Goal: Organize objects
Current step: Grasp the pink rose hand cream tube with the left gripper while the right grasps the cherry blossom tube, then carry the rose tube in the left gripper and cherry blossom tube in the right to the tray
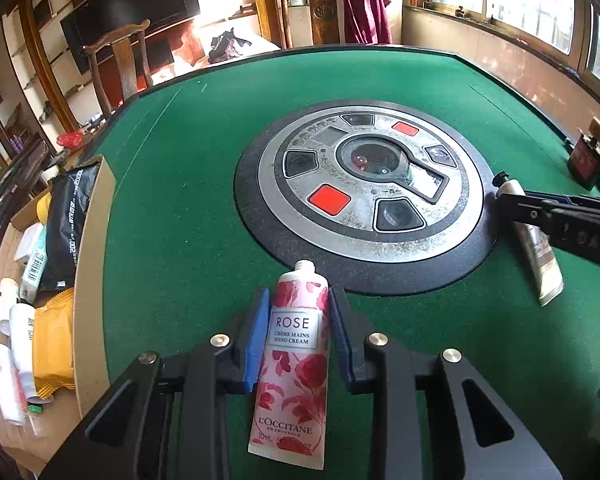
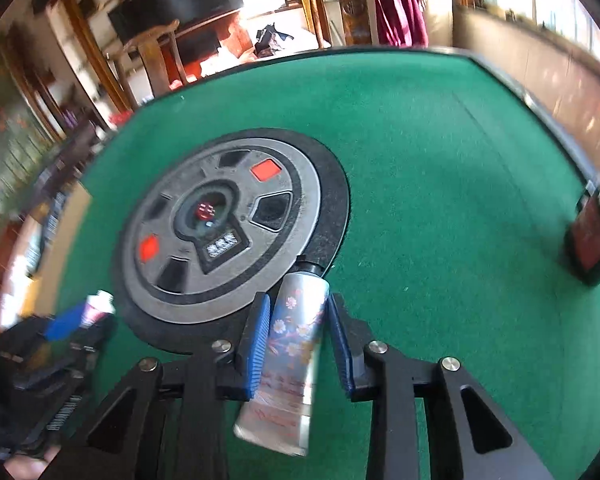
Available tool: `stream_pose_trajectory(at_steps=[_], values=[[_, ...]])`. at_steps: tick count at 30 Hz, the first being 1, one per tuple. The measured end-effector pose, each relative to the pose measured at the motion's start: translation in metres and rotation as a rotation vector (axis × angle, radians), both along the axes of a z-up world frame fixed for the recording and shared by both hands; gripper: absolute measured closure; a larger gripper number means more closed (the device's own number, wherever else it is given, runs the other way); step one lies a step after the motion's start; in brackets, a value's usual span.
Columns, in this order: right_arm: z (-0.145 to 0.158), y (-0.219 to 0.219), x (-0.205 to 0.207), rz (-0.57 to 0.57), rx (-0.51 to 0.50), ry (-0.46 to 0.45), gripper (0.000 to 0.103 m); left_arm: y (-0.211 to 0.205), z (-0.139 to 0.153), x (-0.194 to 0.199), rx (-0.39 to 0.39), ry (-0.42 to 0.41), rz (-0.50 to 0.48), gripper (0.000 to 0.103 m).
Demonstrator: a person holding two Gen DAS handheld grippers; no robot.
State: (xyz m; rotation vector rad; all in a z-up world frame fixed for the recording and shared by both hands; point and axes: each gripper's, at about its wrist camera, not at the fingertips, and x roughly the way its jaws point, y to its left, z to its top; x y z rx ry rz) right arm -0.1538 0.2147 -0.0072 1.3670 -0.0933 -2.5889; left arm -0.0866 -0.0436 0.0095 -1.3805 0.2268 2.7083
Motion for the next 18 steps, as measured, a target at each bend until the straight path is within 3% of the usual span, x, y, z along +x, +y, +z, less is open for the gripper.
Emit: stream_pose_trajectory(at_steps=[2, 4, 5, 6, 11, 14, 18], values=[[-0.002, -0.002, 0.002, 0.016, 0.052, 0.028, 0.075, -0.005, -0.001, -0.001, 0.021, -0.004, 0.004, 0.068], [-0.002, 0.006, 0.002, 0.013, 0.026, 0.024, 0.075, -0.008, -0.001, -0.003, 0.026, -0.007, 0.014, 0.063], [-0.002, 0.010, 0.003, 0.008, 0.010, 0.026, 0.075, -0.010, -0.001, -0.003, 0.048, -0.013, 0.014, 0.074], [0.000, 0.013, 0.004, 0.010, 0.003, 0.032, 0.075, -0.010, -0.001, -0.003, 0.070, -0.021, -0.003, 0.075], [0.007, 0.015, 0.010, 0.025, -0.044, 0.058, 0.075, -0.002, 0.000, 0.000, 0.026, 0.001, -0.021, 0.075], [0.016, 0.010, 0.018, 0.055, -0.052, 0.097, 0.075, -0.010, 0.006, -0.001, 0.102, -0.001, -0.018, 0.075], [0.027, 0.003, 0.028, 0.100, -0.082, 0.135, 0.075, -0.014, 0.018, 0.005, 0.134, 0.040, -0.020, 0.075]])
